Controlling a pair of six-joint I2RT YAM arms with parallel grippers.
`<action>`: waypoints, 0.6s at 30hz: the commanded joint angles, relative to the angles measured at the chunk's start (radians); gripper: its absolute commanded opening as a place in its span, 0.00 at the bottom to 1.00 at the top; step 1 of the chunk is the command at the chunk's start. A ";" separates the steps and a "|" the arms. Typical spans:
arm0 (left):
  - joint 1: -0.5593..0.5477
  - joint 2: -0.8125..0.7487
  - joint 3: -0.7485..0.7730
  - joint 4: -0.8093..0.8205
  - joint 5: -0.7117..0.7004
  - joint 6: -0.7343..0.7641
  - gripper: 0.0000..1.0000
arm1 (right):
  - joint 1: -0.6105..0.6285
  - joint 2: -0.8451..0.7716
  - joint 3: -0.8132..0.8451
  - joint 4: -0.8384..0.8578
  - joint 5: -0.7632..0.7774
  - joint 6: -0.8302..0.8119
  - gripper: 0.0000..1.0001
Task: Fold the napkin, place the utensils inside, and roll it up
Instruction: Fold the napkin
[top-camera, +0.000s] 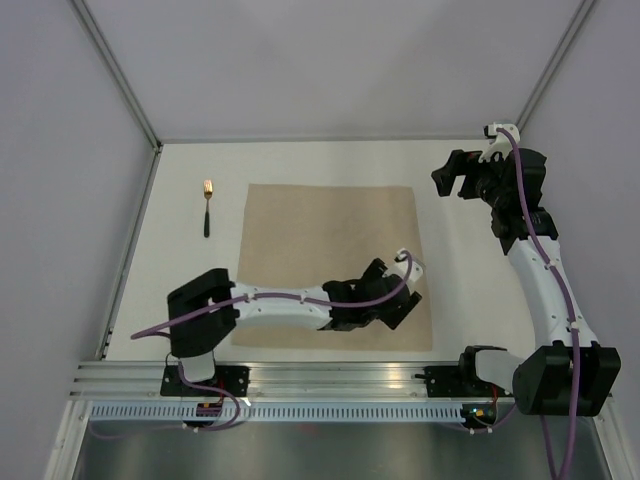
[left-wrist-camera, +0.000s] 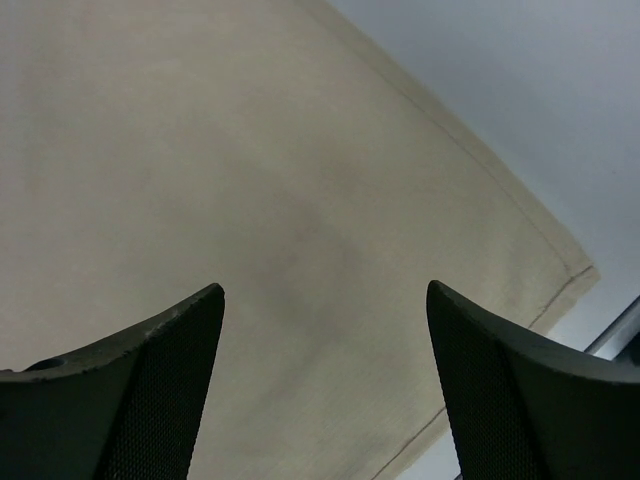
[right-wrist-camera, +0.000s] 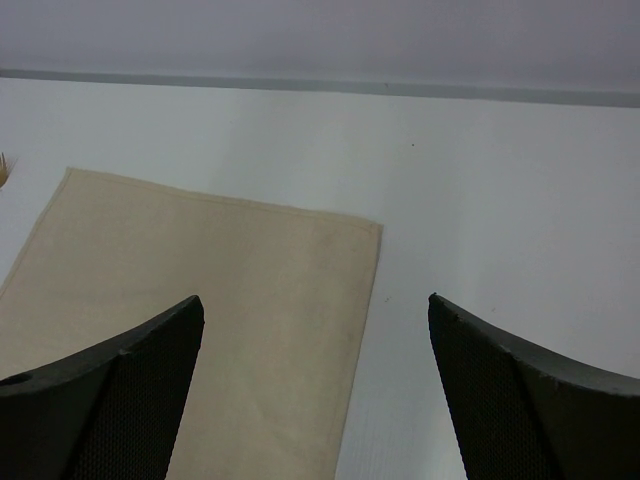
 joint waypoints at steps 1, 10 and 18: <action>-0.079 0.103 0.106 0.119 -0.056 -0.046 0.86 | -0.003 -0.023 0.044 -0.017 0.046 0.006 0.98; -0.199 0.275 0.207 0.144 -0.018 -0.083 0.79 | -0.002 -0.014 0.044 -0.017 0.049 0.008 0.98; -0.228 0.318 0.216 0.176 0.001 -0.075 0.72 | -0.002 -0.008 0.044 -0.017 0.050 0.012 0.98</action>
